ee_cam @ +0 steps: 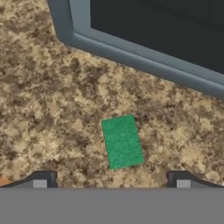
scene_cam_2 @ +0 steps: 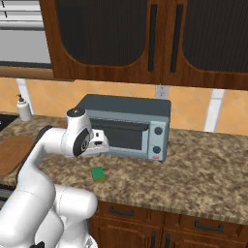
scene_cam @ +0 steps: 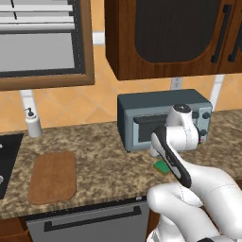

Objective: Pick up the sponge from the counter and clean the cutting board by briefly scrubbing or pressing down on the cutting board. Once finished, release the sponge.

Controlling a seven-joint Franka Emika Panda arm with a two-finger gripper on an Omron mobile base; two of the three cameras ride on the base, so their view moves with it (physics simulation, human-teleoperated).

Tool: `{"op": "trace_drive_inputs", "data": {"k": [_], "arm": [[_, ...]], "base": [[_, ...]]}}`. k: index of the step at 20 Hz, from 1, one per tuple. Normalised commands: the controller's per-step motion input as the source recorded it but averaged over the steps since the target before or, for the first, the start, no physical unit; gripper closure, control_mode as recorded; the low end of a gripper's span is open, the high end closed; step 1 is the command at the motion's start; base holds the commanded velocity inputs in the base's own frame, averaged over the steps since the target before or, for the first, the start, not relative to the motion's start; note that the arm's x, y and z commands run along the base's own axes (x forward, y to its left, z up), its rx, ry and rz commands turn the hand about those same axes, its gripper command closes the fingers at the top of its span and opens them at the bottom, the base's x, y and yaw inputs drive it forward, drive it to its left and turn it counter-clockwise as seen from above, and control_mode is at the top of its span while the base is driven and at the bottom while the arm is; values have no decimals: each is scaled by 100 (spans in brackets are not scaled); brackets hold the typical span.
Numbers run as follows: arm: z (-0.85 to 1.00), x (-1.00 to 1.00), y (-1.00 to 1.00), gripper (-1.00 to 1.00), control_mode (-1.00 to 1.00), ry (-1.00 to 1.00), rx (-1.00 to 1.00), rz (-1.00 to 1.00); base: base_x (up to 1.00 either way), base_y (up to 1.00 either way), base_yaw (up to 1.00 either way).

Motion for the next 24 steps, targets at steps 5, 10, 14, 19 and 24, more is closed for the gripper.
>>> {"op": "trace_drive_inputs", "data": {"k": [5, 10, 14, 19, 24], "arm": [[-46, 3, 0, -100, -100, 0, 0, 0], [-37, 5, -3, -100, -100, 0, 0, 0], [-28, 10, -13, -100, -100, 0, 0, 0], [-36, 6, -6, -100, -100, 0, 0, 0], [-51, 0, 0, -100, -100, 0, 0, 0]], "base": [[0, 0, 0], [0, 0, 0], [0, 0, 0], [0, 0, 0], [0, 0, 0]]}}
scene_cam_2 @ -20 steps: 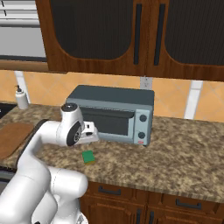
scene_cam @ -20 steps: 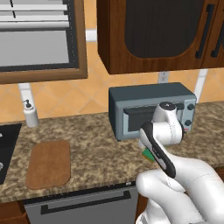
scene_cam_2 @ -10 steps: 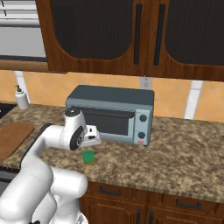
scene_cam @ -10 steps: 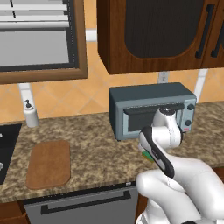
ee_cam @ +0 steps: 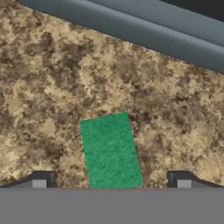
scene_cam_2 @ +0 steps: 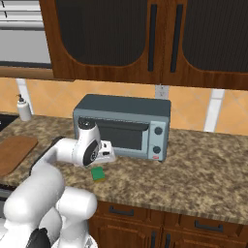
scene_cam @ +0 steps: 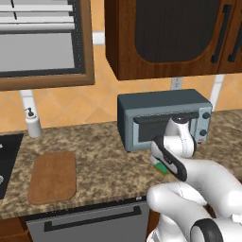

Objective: Pick up the sponge from the counter and clean the cutting board by briefly scrubbing or pressing down on the cutting board. Once finished, release the sponge.

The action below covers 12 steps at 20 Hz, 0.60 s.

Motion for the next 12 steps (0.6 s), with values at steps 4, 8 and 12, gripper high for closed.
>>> {"op": "trace_drive_inputs", "data": {"k": [4, 8, 12], "arm": [[-55, 0, 0, -100, -100, 0, 0, 0], [-61, 0, 4, -100, -100, 0, 0, 0], [-68, -4, 21, -100, -100, 0, 0, 0]], "base": [[0, 0, 0], [0, 0, 0], [0, 0, 0]]}}
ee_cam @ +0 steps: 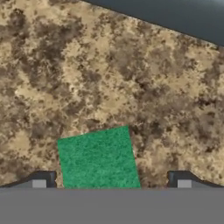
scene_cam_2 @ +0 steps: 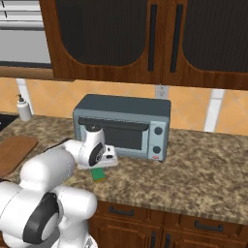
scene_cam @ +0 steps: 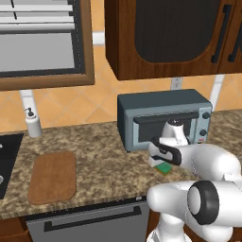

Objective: Pick up the sponge from the counter and clean the cutting board by briefly scrubbing or pressing down on the cutting board. Once finished, release the sponge.

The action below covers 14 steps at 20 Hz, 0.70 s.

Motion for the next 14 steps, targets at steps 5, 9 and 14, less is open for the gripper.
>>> {"op": "trace_drive_inputs", "data": {"k": [5, 9, 14], "arm": [[-68, -16, 32, -100, -100, 0, 0, 0], [-76, -16, 17, -100, -100, 0, 0, 0], [-93, -20, 3, 100, -100, 0, 0, 0]], "base": [[0, 0, 0], [0, 0, 0], [0, 0, 0]]}}
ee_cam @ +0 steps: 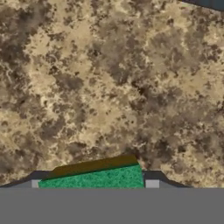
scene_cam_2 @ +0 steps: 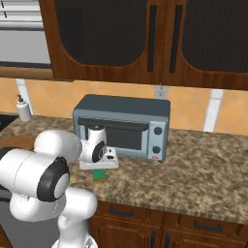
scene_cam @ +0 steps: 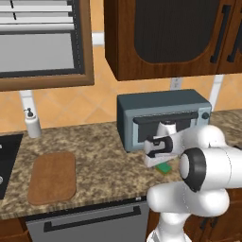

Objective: Pick up the sponge from the counter and clean the cutting board by briefly scrubbing or pressing down on the cutting board. Once finished, release the sponge.

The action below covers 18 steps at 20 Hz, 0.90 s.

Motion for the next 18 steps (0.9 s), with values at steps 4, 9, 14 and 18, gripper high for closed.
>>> {"op": "trace_drive_inputs", "data": {"k": [4, 9, 14, 18], "arm": [[-82, -31, 0, 100, -100, -1, -2, 0], [1, -63, 0, 100, -100, -14, -6, -3], [91, -16, 0, 100, -100, -3, 8, 12], [100, 1, 0, 100, -100, 4, 21, 13]], "base": [[0, 0, 0], [0, 0, 0], [0, 0, 0], [0, 0, 0]]}}
